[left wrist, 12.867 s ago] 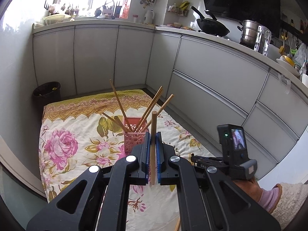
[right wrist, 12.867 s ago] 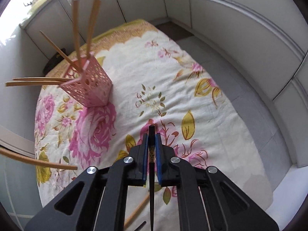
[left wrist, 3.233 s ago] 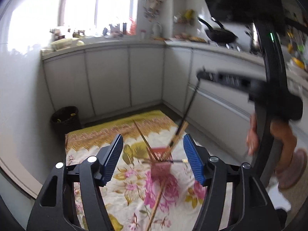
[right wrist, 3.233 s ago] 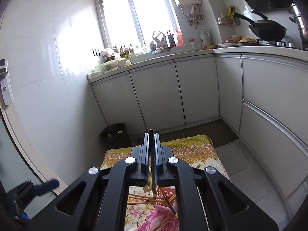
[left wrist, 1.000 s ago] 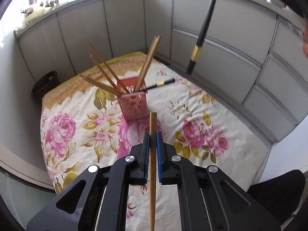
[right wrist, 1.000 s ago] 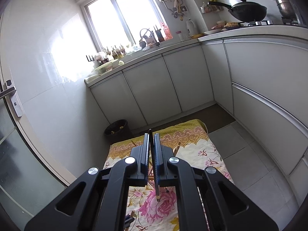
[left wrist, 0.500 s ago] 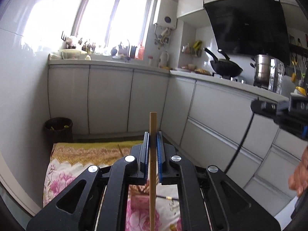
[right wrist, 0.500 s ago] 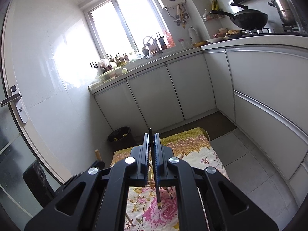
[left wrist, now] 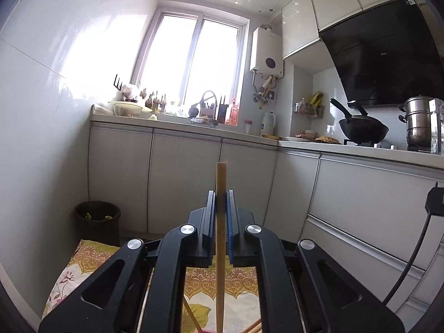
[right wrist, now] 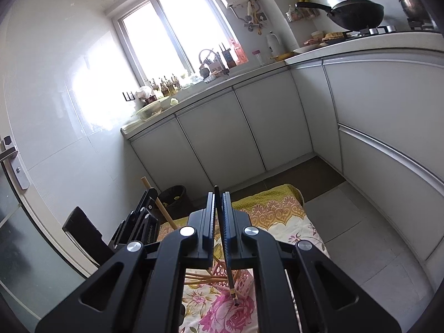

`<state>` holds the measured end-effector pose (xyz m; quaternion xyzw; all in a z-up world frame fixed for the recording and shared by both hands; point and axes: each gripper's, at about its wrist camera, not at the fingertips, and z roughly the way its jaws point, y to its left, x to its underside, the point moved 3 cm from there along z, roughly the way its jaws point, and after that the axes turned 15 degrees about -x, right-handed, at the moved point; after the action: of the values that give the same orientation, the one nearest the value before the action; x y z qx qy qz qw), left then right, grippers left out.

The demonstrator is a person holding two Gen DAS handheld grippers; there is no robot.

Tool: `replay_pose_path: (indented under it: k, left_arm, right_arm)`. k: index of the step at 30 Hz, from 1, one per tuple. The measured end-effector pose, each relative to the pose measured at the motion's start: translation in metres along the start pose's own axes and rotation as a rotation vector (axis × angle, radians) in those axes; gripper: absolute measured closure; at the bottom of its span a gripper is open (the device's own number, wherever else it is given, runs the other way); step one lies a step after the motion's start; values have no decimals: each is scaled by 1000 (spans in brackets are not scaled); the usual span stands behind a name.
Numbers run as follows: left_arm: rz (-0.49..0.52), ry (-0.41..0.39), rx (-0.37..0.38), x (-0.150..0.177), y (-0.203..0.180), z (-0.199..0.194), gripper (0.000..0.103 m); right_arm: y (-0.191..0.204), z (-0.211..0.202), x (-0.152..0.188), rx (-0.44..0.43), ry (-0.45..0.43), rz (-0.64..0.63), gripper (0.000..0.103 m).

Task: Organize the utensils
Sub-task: 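Carry both held chopsticks upright over the pink holder, then lower chopsticks into the pink holder and open both tools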

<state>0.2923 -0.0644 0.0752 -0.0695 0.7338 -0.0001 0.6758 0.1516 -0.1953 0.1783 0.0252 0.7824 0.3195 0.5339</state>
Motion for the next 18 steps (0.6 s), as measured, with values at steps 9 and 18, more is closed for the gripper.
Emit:
replay_pose_path:
  k: [9, 18]
  left_arm:
    - [-13, 9, -34, 34, 15, -9, 62]
    - [-53, -53, -48, -43, 71, -99, 59]
  right_arm:
    - [-7, 18, 6, -9, 21, 22, 96]
    - [22, 41, -4, -25, 13, -9, 96]
